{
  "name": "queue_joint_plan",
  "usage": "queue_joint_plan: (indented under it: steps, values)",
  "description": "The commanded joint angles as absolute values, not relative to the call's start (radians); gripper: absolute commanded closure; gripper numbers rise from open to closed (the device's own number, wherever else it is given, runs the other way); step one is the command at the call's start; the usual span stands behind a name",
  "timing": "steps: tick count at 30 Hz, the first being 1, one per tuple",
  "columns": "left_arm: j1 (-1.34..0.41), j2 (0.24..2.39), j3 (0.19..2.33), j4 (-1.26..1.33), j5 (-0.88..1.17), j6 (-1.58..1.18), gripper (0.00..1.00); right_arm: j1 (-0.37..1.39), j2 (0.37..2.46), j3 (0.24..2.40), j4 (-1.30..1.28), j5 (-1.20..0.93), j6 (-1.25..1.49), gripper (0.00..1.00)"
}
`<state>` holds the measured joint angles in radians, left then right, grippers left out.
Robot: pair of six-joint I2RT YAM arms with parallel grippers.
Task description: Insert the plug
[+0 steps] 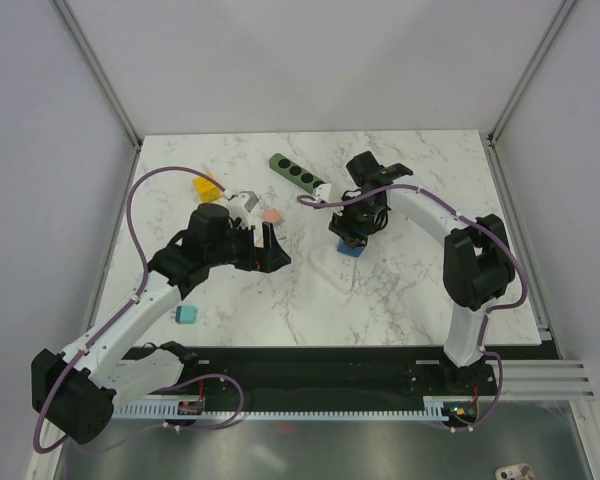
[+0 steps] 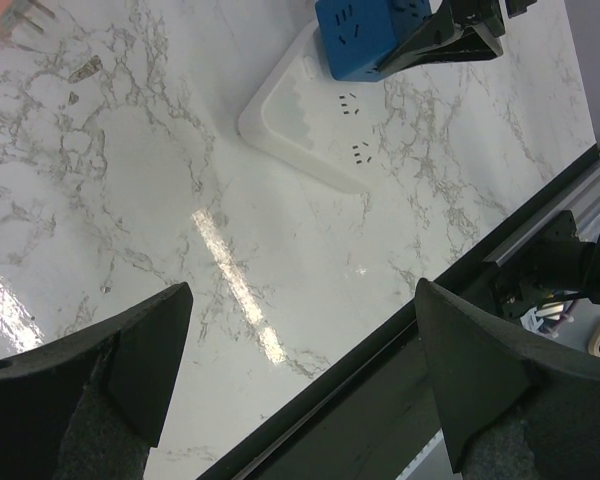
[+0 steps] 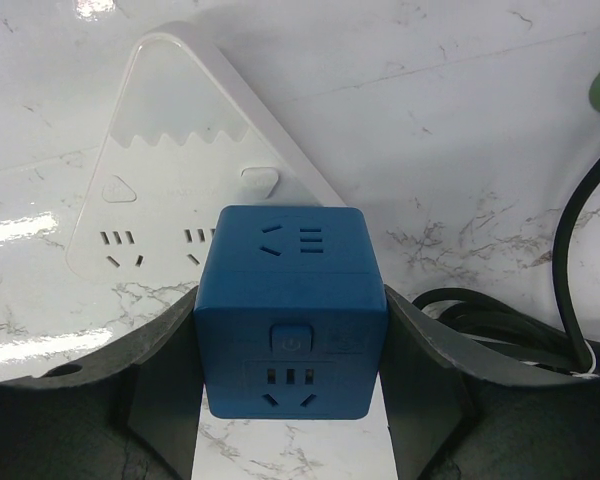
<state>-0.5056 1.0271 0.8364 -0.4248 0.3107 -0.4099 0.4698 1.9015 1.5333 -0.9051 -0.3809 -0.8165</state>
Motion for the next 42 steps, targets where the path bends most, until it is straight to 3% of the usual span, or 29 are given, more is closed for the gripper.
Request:
queue_joint_plan:
  steps: [1,7,19,25,29,33,42]
  values:
    - [-0.499,1.019,0.831,-0.416,0.287,-0.414,0.01,0.492,2.036,1.460,-0.916,-0.380,-0.841,1.00]
    - [-0.492,1.012,0.831,-0.417,0.261,-0.420,0.01,0.529,2.098,1.500,-0.930,-0.348,-0.828,1.00]
    - [-0.397,0.971,0.838,-0.486,0.003,-0.594,0.00,0.537,2.166,1.477,-0.877,-0.434,-0.842,1.00]
    - [-0.282,1.069,0.833,-0.468,0.188,-0.638,0.10,0.543,2.201,1.464,-0.873,-0.452,-0.851,1.00]
    - [-0.282,1.077,0.804,-0.414,0.204,-0.649,0.12,0.529,2.070,1.272,-0.641,-0.509,-0.778,1.00]
    - [-0.282,1.095,0.810,-0.382,0.239,-0.652,0.15,0.528,1.939,1.114,-0.427,-0.414,-0.658,1.00]
    - [-0.282,1.149,0.831,-0.370,0.304,-0.597,0.18,0.529,1.858,1.095,-0.396,-0.436,-0.473,1.00]
